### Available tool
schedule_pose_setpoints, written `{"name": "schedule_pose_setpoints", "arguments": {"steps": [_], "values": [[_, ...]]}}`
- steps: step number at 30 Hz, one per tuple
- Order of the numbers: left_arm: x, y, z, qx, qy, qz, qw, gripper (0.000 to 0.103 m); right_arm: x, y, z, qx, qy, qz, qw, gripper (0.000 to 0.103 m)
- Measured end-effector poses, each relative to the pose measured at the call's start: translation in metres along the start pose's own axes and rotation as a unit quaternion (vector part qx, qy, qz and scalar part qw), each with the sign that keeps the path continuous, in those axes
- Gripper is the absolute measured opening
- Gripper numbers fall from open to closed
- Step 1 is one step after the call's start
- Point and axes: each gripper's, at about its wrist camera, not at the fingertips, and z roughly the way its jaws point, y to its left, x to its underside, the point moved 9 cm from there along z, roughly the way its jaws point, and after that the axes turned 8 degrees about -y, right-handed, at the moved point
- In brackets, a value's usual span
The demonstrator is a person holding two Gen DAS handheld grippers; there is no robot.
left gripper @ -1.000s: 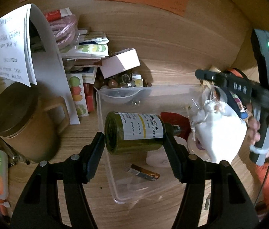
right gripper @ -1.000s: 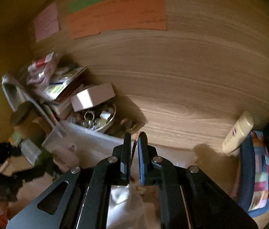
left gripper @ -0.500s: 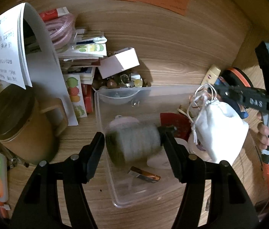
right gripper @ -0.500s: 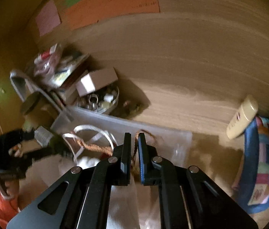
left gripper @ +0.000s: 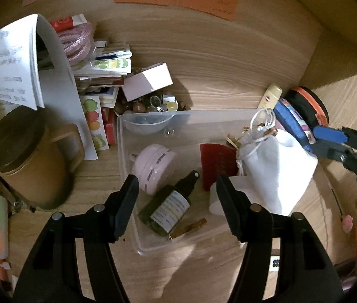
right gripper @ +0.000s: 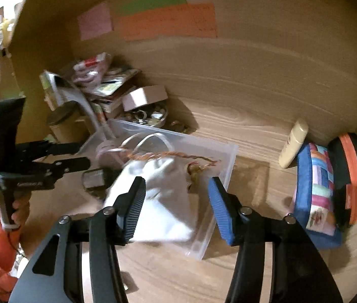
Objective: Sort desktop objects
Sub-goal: 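Release the green bottle into the bin while right tool drops the white pouch in, then move right tool to the white domino tile on the desk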
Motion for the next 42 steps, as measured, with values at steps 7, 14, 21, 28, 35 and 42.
{"name": "schedule_pose_setpoints", "arguments": {"steps": [7,14,21,28,35,42], "values": [[0.006,-0.008,-0.022,0.004,-0.014,0.009,0.9999,0.063,0.031,0.032,-0.013,-0.004,-0.002,-0.039,0.999,0.048],[0.015,-0.013,-0.033,0.001,-0.014,0.014,0.9998,0.063,0.037,0.020,0.018,0.045,0.020,-0.042,0.998,0.048],[0.020,-0.010,-0.047,-0.006,-0.021,0.020,0.9996,0.063,0.014,0.004,0.042,0.051,0.013,-0.018,0.998,0.048],[0.024,-0.009,-0.053,-0.008,-0.022,0.018,0.9996,0.063,0.013,-0.012,0.076,0.071,0.030,0.012,0.997,0.048],[0.024,-0.001,-0.063,-0.012,-0.031,0.015,0.9993,0.064,0.019,-0.009,0.052,0.045,0.023,0.039,0.998,0.048],[0.030,0.004,-0.061,-0.006,-0.027,0.002,0.9996,0.064,0.019,-0.004,-0.004,0.036,-0.017,0.047,0.998,0.048]]}}
